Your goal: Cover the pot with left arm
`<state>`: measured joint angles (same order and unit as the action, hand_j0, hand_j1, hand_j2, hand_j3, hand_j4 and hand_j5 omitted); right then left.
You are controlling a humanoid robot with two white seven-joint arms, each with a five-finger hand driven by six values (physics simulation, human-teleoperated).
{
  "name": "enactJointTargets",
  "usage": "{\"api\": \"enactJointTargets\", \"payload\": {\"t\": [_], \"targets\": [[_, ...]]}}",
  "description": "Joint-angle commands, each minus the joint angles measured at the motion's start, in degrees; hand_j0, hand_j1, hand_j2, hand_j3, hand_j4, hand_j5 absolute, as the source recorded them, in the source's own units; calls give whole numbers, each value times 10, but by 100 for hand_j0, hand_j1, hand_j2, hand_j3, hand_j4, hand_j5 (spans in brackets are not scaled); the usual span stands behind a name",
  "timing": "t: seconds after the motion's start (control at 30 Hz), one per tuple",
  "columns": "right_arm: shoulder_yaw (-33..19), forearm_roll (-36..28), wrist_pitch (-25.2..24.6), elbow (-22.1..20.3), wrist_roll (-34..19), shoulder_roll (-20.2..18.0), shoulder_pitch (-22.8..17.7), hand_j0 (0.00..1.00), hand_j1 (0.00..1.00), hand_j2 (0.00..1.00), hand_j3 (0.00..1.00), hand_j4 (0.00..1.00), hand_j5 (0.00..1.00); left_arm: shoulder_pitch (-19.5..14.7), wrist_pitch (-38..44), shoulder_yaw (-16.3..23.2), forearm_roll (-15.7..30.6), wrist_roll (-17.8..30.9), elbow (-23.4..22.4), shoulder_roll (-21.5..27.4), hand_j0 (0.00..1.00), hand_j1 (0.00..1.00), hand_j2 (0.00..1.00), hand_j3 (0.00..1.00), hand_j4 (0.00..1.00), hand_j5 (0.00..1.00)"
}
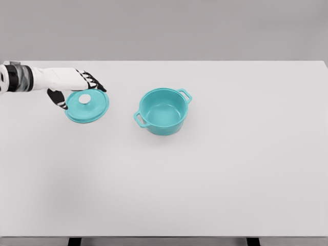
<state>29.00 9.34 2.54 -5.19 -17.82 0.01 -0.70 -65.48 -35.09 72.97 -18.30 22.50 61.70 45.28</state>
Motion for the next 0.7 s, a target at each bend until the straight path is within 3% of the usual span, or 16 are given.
{"api": "enactJointTargets", "payload": {"t": [0.0,0.2,0.5,0.67], "targets": [[0,0,0,0,0,0,0,100,100,100,100,100,100,0,1,1,2,0,-13,-5,100,100,100,100,100,100],[0,0,0,0,0,0,0,100,100,100,100,100,100,1,1,1,1,12,-24,-20,100,100,100,100,100,100],[0,0,0,0,0,0,0,100,100,100,100,100,100,3,1,1,-15,12,-94,-63,98,98,98,98,98,98],[0,0,0,0,0,0,0,100,100,100,100,100,100,3,1,1,-18,12,-95,-63,86,86,86,86,86,86]]}}
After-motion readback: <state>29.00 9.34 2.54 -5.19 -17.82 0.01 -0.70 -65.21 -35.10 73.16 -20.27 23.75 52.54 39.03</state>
